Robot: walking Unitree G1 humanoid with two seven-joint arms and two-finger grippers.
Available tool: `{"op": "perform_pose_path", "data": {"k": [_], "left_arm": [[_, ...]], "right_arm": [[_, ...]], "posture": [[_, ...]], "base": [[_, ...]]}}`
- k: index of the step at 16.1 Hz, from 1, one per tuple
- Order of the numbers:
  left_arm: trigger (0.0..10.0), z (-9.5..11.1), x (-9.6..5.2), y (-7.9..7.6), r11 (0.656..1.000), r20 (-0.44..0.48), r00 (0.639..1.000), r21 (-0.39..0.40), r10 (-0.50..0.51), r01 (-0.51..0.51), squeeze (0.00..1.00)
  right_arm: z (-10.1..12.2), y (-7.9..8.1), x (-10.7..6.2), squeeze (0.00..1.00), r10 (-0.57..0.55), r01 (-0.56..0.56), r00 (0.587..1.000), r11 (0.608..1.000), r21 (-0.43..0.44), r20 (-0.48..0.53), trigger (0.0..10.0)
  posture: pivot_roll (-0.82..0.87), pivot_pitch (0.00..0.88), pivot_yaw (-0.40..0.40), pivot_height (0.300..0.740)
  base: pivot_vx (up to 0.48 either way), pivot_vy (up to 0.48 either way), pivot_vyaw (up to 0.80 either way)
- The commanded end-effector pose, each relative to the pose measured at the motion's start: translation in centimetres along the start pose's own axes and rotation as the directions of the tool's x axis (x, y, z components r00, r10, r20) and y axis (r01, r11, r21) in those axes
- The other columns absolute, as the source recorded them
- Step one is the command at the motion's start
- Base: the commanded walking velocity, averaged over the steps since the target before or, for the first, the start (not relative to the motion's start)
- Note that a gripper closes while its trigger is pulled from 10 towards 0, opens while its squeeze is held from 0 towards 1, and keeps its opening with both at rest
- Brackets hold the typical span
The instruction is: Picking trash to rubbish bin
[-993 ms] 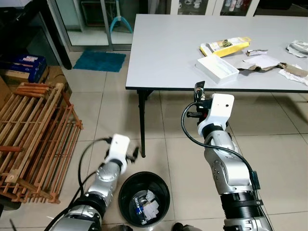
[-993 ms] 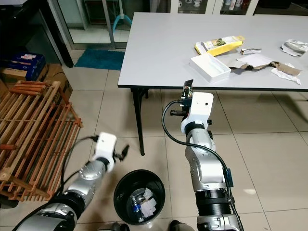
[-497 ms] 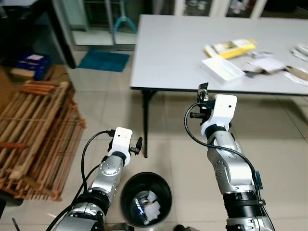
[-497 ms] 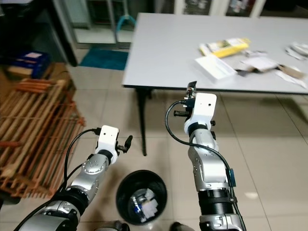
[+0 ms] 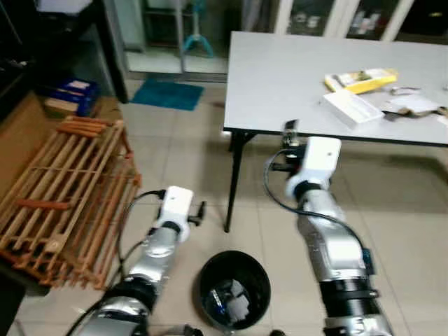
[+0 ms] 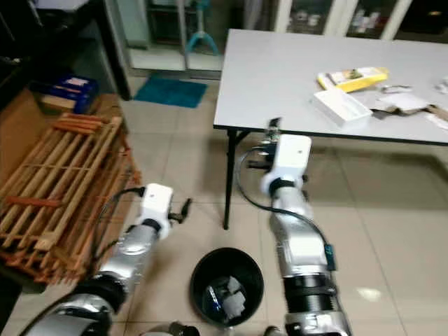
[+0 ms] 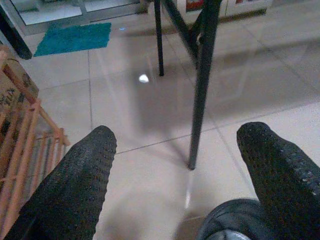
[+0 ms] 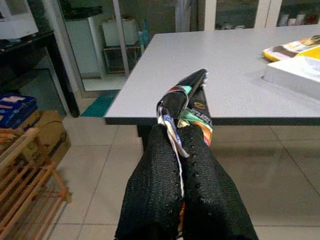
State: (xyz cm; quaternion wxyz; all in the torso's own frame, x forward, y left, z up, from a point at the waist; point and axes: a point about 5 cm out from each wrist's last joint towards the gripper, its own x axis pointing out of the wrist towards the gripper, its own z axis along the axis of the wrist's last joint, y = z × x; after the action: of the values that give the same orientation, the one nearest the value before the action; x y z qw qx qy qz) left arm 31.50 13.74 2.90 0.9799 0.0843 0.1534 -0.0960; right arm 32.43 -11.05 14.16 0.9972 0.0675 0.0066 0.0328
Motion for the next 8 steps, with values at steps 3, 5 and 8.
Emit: {"op": "perform_pose_path", "data": {"k": [3,5,8], "left_arm": [[10.0,0.24,0.11,-0.69,1.0,0.005,1.0,0.002,-0.012,0.012,0.0],[10.0,0.24,0.11,-0.71,1.0,0.004,1.0,0.003,-0.012,0.012,0.0],[10.0,0.29,0.13,-0.62,1.0,0.002,1.0,0.012,-0.002,0.002,0.0]], "right_arm": [[-0.13,-0.83,-0.06,0.0,-0.025,0.025,1.0,1.0,-0.009,-0.006,10.0],[-0.13,-0.85,-0.05,0.0,-0.026,0.026,1.0,1.0,-0.009,-0.006,10.0],[-0.15,-0.95,0.01,0.0,-0.029,0.029,1.0,1.0,-0.011,-0.008,10.0]], "posture": [[0.01,0.056,0.009,0.74],[0.01,0.06,0.009,0.74],[0.01,0.068,0.007,0.74]], "base": [[0.0,0.338,0.0],[0.0,0.343,0.0],[0.0,0.0,0.0]]}}
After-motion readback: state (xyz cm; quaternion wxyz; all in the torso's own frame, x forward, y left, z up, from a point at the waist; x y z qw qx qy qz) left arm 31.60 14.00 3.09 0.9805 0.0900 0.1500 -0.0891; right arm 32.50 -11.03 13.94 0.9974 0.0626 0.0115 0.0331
